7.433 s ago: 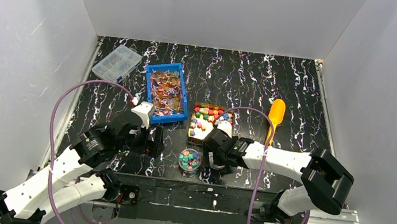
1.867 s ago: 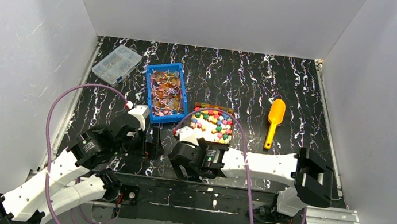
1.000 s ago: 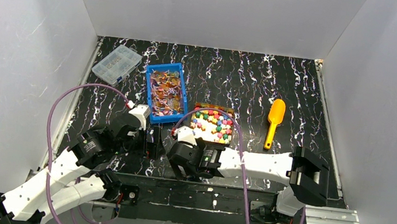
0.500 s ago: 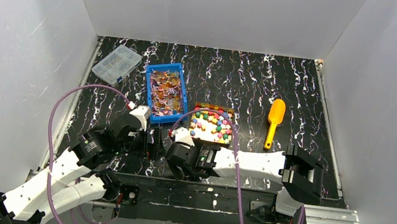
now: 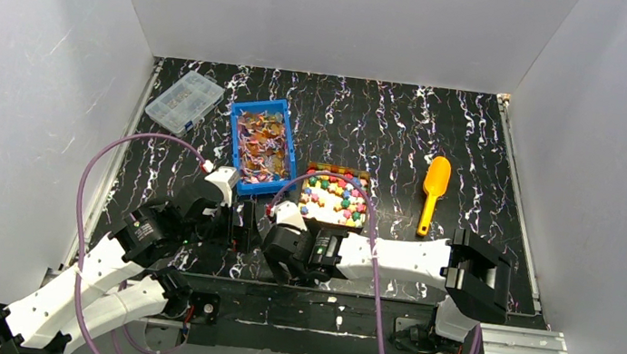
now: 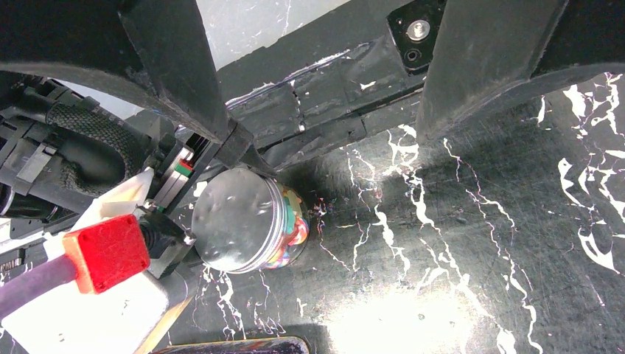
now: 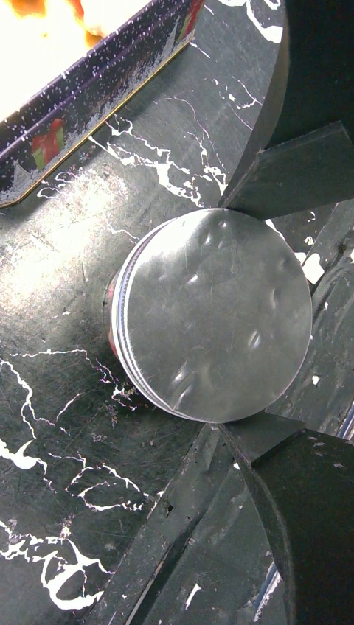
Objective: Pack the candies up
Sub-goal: Close the bottle lid on the packing bottle.
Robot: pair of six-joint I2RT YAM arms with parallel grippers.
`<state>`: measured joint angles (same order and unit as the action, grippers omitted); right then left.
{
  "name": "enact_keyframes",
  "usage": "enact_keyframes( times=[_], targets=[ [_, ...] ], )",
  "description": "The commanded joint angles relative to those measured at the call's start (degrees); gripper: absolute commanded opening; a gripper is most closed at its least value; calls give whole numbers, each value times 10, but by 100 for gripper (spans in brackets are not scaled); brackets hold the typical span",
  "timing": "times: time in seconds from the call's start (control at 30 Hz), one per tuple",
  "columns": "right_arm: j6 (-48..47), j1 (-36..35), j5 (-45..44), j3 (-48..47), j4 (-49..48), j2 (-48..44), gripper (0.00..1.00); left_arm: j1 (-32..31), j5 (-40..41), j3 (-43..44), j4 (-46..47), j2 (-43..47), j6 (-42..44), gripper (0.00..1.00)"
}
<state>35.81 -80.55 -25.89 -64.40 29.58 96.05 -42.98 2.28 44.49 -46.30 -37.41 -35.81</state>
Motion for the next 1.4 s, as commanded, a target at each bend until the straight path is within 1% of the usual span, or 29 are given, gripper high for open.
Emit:
enact_keyframes(
  times=[0.0, 0.23, 0.63, 0.83, 0.9, 1.1, 1.37],
  targets=[
    [11, -2, 41, 0, 2, 5, 98, -2, -3, -6, 1, 1, 4, 99],
    [20, -4, 52, 20, 12, -17, 98, -2, -2, -4, 1, -1, 5, 99],
    [29, -15, 83, 55, 6, -22, 98, -1, -8, -5, 1, 1, -7, 99],
    [37, -25, 80, 70, 10, -38, 98, -2, -23, -16, 16, -11, -17, 99],
    [41, -28, 77, 76, 12, -47, 99, -1, -40, -19, 19, -14, -21, 99],
    [50, -44, 66, 98, 29, -92, 98, -1, -46, -22, 28, -19, -27, 99],
    [56, -51, 33, 141, 43, -203, 98, -1, -71, -45, 41, -18, -45, 99]
  ],
)
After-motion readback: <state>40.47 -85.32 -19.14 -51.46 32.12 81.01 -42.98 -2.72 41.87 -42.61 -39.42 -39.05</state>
